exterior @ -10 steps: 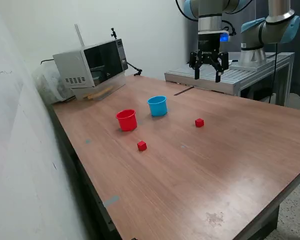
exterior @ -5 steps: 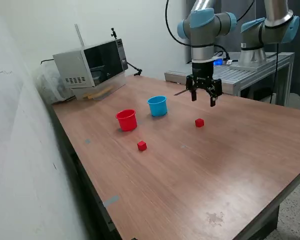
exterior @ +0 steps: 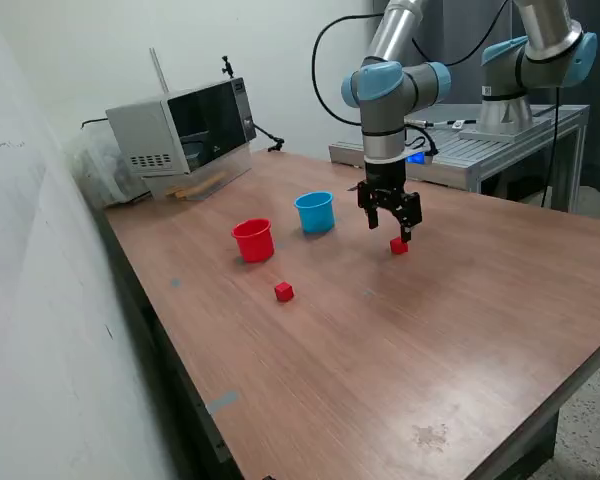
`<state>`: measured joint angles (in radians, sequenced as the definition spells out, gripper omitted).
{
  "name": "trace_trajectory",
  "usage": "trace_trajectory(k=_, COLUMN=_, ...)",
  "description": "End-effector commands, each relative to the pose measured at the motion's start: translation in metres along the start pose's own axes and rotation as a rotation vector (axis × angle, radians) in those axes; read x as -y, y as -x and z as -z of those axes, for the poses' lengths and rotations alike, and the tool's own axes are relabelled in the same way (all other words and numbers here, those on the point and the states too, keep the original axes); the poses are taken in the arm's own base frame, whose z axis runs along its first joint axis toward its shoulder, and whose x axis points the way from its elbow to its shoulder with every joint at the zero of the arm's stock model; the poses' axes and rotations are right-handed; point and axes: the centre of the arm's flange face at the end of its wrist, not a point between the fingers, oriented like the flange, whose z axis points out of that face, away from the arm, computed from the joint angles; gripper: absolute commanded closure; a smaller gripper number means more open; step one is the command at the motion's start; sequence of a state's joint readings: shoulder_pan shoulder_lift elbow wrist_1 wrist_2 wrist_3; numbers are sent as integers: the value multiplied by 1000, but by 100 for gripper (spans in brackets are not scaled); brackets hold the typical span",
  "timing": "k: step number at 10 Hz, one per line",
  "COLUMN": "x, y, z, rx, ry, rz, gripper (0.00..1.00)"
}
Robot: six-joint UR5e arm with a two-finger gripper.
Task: Place red objects in the red bin, and blue objects in the blue bin.
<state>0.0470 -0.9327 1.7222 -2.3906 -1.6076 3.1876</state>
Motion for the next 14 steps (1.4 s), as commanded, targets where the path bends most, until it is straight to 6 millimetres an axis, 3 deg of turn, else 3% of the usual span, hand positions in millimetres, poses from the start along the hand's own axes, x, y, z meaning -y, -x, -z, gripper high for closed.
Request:
trace_trajectory(k=1, x=-4, y=11, z=-4, rx=0, ry=6, rz=-20, gripper=0)
trace_trajectory(k=5, x=4, y=11, z=-9, rx=-1, ry=-11, rz=-19, gripper=0)
trace_trajectory(k=13, x=14, y=-8, z=-12, rx=-10, ry=-20, rz=10, gripper=0)
trace_trajectory(k=14, x=13, y=-11, z=-14, rx=-13, ry=-20, rz=15, gripper=100)
